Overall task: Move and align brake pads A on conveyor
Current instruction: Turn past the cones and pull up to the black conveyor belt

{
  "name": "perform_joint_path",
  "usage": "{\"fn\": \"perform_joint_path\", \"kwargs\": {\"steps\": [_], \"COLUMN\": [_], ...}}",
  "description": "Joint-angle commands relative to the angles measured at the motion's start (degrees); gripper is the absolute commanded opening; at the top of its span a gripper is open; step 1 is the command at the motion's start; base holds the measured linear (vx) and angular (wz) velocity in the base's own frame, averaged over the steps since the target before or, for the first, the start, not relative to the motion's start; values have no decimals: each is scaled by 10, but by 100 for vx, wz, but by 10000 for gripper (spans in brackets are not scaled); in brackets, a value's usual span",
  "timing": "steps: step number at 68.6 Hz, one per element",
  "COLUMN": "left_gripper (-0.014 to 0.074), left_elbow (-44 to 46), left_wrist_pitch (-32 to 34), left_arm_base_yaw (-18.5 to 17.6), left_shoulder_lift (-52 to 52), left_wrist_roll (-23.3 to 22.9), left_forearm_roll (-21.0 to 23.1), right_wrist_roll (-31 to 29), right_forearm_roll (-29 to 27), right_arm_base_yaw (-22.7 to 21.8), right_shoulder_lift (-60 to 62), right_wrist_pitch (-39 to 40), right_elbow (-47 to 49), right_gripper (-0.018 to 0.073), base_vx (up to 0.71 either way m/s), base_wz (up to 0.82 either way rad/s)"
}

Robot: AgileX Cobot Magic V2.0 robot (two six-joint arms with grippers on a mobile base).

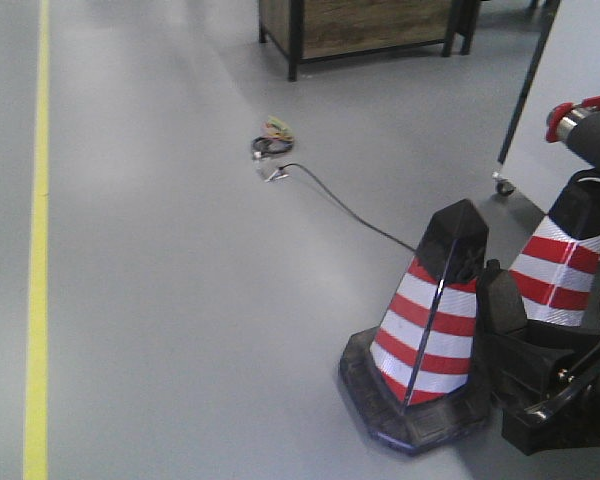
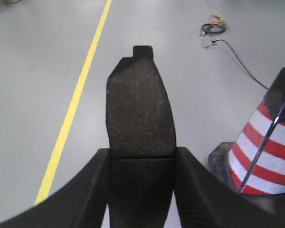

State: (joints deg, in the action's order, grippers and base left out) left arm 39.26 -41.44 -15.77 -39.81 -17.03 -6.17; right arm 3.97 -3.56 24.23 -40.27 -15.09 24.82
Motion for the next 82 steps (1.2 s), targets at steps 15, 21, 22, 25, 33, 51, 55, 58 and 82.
{"fn": "perform_joint_path", "kwargs": {"steps": [15,21,22,25,33,51,55,58,82], "left_gripper": [93,93,93,93,93,93,93,93,93], "left_elbow": [16,16,16,16,16,16,16,16,16], "left_wrist_pitch": [45,45,45,45,45,45,45,45,45], "left_arm_base_yaw": [-4,-4,-4,-4,-4,-4,-4,-4,-4], "left_shoulder_lift": [1,1,1,1,1,1,1,1,1], "left_wrist_roll": [0,0,0,0,0,0,0,0,0], "left_forearm_roll": [-4,-4,-4,-4,-4,-4,-4,-4,-4], "right_wrist_roll": [-4,-4,-4,-4,-4,-4,-4,-4,-4], "right_forearm_roll": [2,2,2,2,2,2,2,2,2], "right_arm_base_yaw": [-2,-2,-2,-2,-2,-2,-2,-2,-2], "right_shoulder_lift": [3,3,3,3,3,3,3,3,3], "right_wrist_pitch": [52,52,52,52,52,52,52,52,52], "right_elbow": [18,18,18,18,18,18,18,18,18], "right_gripper": [29,29,29,29,29,29,29,29,29], "base_vx": [41,38,36,35,33,30,28,27,25], "base_wz": [-40,-51,-54,-56,-59,-65,-68,-68,-68]}}
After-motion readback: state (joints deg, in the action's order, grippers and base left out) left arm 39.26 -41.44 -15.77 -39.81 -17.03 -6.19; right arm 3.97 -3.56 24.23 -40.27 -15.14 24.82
